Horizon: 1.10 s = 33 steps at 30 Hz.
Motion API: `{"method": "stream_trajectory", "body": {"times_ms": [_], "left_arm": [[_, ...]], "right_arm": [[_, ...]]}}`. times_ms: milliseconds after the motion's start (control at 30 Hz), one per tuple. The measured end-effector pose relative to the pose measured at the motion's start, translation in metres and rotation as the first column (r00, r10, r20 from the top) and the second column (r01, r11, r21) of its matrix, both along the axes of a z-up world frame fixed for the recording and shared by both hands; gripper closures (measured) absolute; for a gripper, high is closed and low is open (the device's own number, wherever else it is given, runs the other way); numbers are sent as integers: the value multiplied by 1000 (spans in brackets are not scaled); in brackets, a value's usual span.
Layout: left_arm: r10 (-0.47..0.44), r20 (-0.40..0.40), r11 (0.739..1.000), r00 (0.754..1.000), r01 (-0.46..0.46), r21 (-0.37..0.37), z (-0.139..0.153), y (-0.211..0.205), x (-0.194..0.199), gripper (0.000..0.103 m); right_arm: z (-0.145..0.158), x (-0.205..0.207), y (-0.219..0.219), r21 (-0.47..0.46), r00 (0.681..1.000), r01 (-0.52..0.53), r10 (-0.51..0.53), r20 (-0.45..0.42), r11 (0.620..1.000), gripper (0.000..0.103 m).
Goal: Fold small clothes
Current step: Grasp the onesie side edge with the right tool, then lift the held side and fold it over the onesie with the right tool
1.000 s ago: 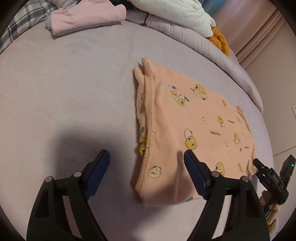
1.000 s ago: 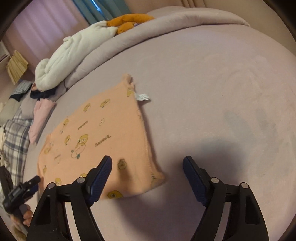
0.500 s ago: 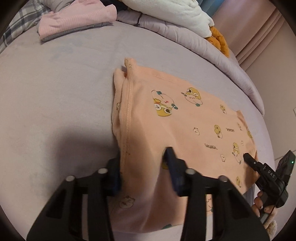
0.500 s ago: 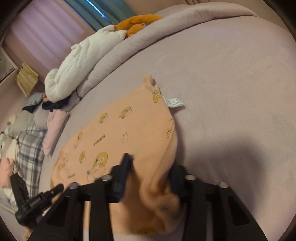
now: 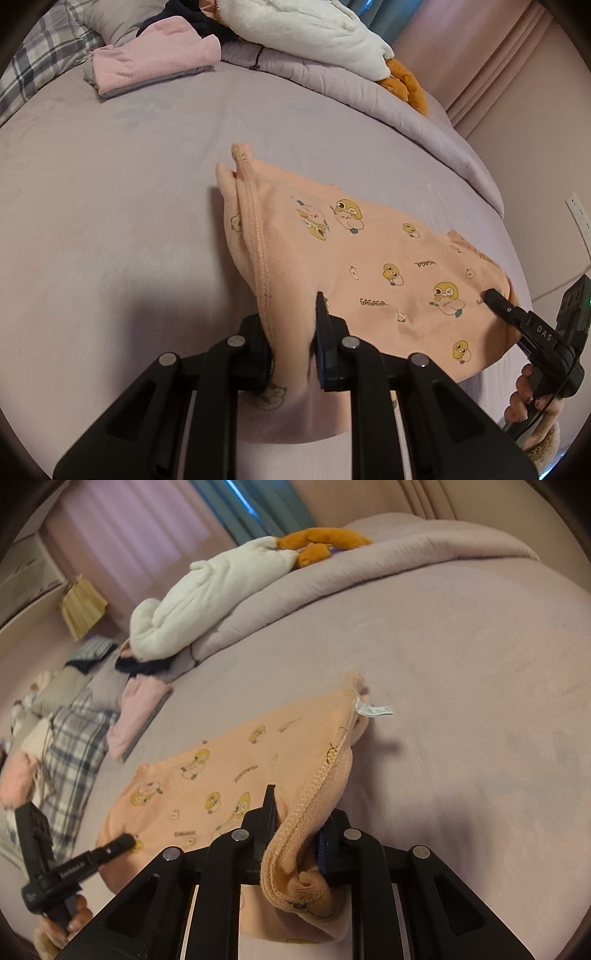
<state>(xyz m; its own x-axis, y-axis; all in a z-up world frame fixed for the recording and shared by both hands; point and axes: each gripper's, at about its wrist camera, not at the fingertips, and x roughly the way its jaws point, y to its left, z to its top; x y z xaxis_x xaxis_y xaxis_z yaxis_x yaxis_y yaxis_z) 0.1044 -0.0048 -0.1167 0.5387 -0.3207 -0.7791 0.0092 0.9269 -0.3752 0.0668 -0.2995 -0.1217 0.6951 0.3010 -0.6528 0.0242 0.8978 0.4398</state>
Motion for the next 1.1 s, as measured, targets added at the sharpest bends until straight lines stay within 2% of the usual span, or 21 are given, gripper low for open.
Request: {"method": "stream_trajectory", "body": {"times_ms": [233, 367, 567, 633, 733, 800, 933, 1100], "left_arm": [[0, -45, 1000, 999, 1, 6, -18, 5, -36, 85], [20, -70, 1000, 997, -19, 18, -29, 6, -39, 83], [42, -72, 999, 996, -40, 36, -28, 6, -41, 74], [41, -64, 998, 997, -38, 49, -24, 7, -43, 72], [59, -31, 996, 998, -57, 69, -11, 13, -50, 58], [74, 5, 996, 997, -74, 53, 1, 18, -56, 53], [74, 69, 997, 995, -76, 21, 21, 19, -64, 48], [11, 105, 1000, 994, -11, 2, 22, 1, -69, 50]], "right_arm": [[-13, -21, -6, -3, 998, 34, -34, -52, 999, 84], [-24, -27, -13, 33, 996, 57, -55, -76, 998, 84], [-32, -25, -6, -83, 990, 86, -94, -104, 993, 83], [-31, -27, -8, -78, 986, 98, -108, -127, 992, 76], [-26, -38, -20, -70, 982, 138, -145, -117, 988, 58], [-22, -52, -31, -63, 974, 193, -199, -108, 979, 42], [-28, -77, -46, -18, 958, 258, -258, -127, 966, 40], [-50, -88, -40, 82, 959, 240, -222, -178, 967, 40]]}}
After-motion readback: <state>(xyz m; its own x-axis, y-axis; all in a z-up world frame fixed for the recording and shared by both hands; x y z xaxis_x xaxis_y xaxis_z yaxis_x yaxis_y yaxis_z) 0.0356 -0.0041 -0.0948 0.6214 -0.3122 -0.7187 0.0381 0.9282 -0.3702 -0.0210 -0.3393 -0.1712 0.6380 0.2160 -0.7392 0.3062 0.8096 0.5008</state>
